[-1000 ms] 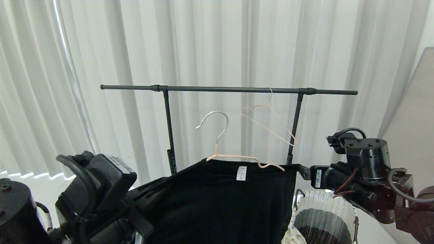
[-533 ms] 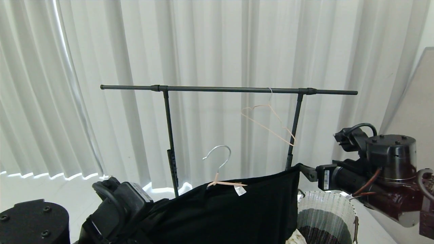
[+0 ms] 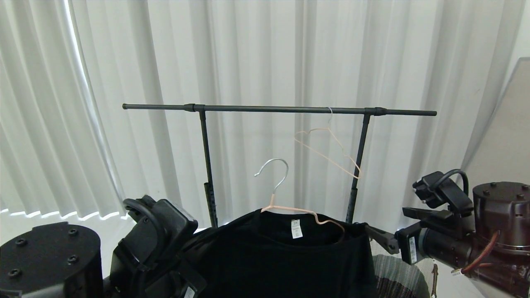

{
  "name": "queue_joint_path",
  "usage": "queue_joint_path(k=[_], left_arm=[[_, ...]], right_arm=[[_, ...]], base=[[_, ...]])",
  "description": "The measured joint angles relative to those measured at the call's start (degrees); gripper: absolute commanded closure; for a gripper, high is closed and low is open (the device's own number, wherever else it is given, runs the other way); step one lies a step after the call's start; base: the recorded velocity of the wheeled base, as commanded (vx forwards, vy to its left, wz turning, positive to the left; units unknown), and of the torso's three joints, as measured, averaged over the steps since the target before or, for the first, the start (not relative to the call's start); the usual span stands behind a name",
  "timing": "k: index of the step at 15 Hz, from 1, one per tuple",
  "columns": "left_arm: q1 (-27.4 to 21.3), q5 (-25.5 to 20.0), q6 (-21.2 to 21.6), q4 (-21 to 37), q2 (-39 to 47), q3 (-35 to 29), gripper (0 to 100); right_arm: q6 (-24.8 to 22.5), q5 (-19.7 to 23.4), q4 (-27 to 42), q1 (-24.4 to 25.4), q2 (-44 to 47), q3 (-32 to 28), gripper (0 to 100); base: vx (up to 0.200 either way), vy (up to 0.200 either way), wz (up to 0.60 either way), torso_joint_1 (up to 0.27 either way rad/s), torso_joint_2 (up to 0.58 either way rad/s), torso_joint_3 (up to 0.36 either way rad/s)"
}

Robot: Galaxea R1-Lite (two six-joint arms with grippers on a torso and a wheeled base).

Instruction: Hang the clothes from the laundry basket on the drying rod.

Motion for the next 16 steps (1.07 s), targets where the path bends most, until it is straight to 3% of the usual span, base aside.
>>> queue_joint_path(k=[3,4,6,8,10,14,16], left_arm=[[0.06,0.09,-0.34,0.02,0.20,-0.16,100],[0.15,0.22,-0.83,0.02,0.24,-0.16,100],[0.28,2.82,-3.02,0.02,0.33,-0.16,100],[0.26,3.52,-4.24,0.02,0.24,-0.16,100],[-0.46,3.45,-4.28,-0.34,0.00,-0.11,100],[-5.27,2.24,-3.34,-4.55,-0.46,0.11,100],[-5.97,0.93,-0.34,-5.10,-0.63,0.48,100]], right_arm=[[-0.05,1.78,-0.01,3.11,-0.89,0.29,0],[-0.67,6.00,-0.01,3.89,-1.57,0.71,0],[-6.41,12.32,0.02,5.10,-3.33,2.62,0],[-11.34,13.75,0.07,5.55,-4.44,4.52,0],[-13.01,15.88,0.10,5.66,-4.99,5.23,0],[-15.51,20.71,1.55,5.44,-4.94,1.34,0],[-16.94,22.60,3.68,5.40,-4.22,-1.94,0]], base=[[0.000,0.000,0.00,0.000,0.00,0.000],[0.000,0.000,0.00,0.000,0.00,0.000],[0.000,0.000,0.00,0.000,0.00,0.000],[0.000,0.000,0.00,0.000,0.00,0.000],[0.000,0.000,0.00,0.000,0.00,0.000],[0.000,0.000,0.00,0.000,0.00,0.000],[0.000,0.000,0.00,0.000,0.00,0.000]])
